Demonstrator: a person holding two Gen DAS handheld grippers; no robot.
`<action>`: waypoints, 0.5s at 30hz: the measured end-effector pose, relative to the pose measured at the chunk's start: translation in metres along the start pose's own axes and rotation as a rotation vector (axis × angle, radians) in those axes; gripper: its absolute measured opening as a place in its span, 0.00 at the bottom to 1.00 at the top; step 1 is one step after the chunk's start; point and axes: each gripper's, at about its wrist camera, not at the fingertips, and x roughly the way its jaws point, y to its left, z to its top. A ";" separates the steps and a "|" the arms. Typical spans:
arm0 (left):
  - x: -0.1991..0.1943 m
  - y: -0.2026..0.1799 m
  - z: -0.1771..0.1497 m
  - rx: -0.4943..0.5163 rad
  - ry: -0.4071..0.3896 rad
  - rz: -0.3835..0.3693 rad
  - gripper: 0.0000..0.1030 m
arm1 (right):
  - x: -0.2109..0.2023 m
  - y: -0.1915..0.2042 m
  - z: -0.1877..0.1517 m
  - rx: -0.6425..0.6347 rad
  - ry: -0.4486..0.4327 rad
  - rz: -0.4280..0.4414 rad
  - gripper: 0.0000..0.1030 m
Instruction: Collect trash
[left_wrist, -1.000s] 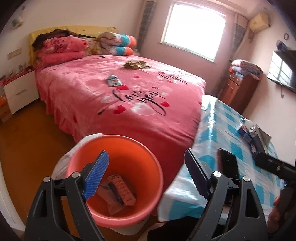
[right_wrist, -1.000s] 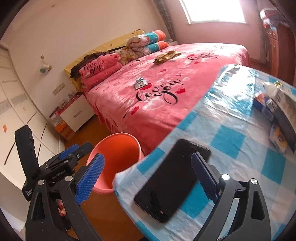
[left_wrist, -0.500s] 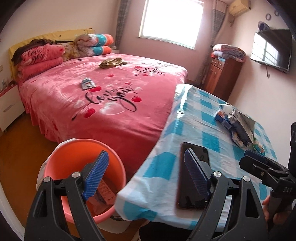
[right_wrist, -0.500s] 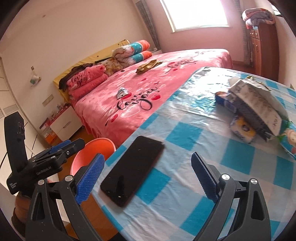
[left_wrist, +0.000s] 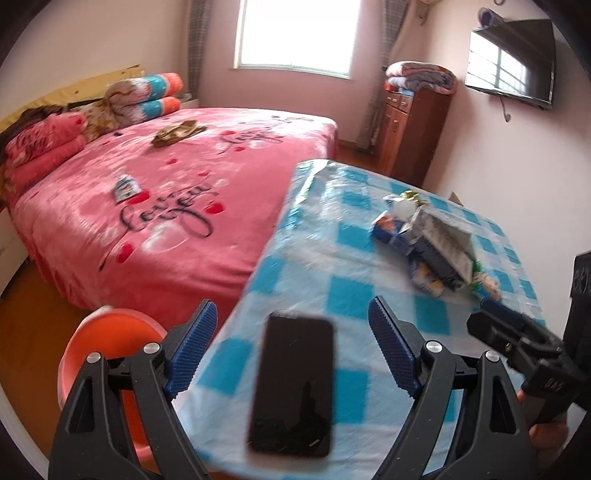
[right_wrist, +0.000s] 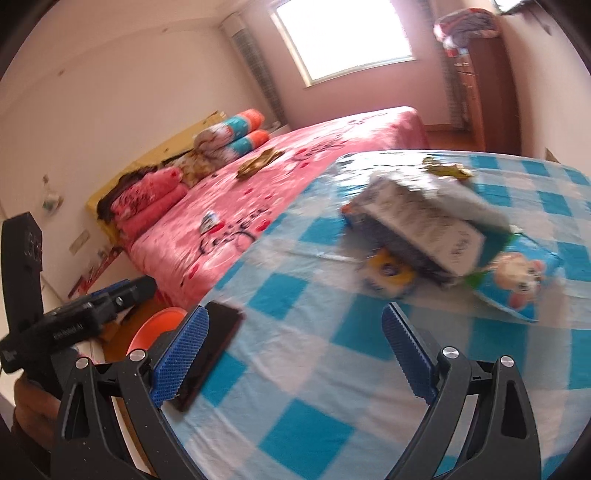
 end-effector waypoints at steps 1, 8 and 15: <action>0.004 -0.010 0.008 0.020 0.001 -0.007 0.82 | -0.002 -0.008 0.001 0.014 -0.009 -0.009 0.91; 0.040 -0.082 0.068 0.155 0.014 -0.067 0.82 | -0.017 -0.084 0.011 0.185 -0.061 -0.082 0.91; 0.120 -0.167 0.143 0.209 0.088 -0.142 0.82 | -0.033 -0.131 0.013 0.256 -0.105 -0.097 0.91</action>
